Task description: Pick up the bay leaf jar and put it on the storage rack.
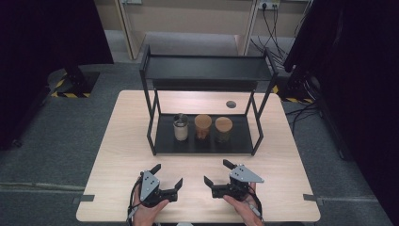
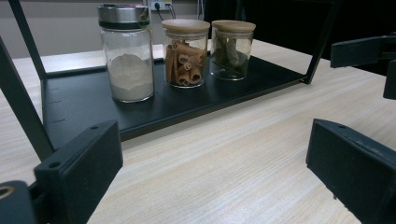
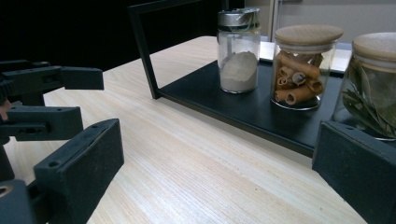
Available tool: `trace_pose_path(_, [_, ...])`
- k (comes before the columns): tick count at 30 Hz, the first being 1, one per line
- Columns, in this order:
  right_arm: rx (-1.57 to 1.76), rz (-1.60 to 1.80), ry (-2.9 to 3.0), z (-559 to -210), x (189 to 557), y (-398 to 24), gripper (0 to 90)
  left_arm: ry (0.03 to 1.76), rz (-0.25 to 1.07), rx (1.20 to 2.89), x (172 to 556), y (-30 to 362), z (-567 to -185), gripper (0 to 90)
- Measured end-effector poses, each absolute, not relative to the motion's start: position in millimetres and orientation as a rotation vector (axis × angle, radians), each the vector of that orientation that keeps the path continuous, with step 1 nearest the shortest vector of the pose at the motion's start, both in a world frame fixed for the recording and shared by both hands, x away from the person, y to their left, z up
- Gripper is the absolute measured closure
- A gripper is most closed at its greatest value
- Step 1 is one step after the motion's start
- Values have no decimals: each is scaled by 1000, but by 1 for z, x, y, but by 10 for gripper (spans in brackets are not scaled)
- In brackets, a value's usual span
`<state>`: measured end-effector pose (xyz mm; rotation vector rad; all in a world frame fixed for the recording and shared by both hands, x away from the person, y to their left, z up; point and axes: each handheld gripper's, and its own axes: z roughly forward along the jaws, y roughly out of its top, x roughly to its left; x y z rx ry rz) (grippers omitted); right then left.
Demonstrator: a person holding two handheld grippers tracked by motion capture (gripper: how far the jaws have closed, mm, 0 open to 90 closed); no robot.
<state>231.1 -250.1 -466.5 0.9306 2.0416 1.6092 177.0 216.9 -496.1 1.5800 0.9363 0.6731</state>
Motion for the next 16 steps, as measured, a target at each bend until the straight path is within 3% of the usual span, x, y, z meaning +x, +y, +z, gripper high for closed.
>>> trace_pose_path(16, [933, 1596, 2042, -469, 231, -251, 24, 933, 677, 1578, 177, 217, -496, 30])
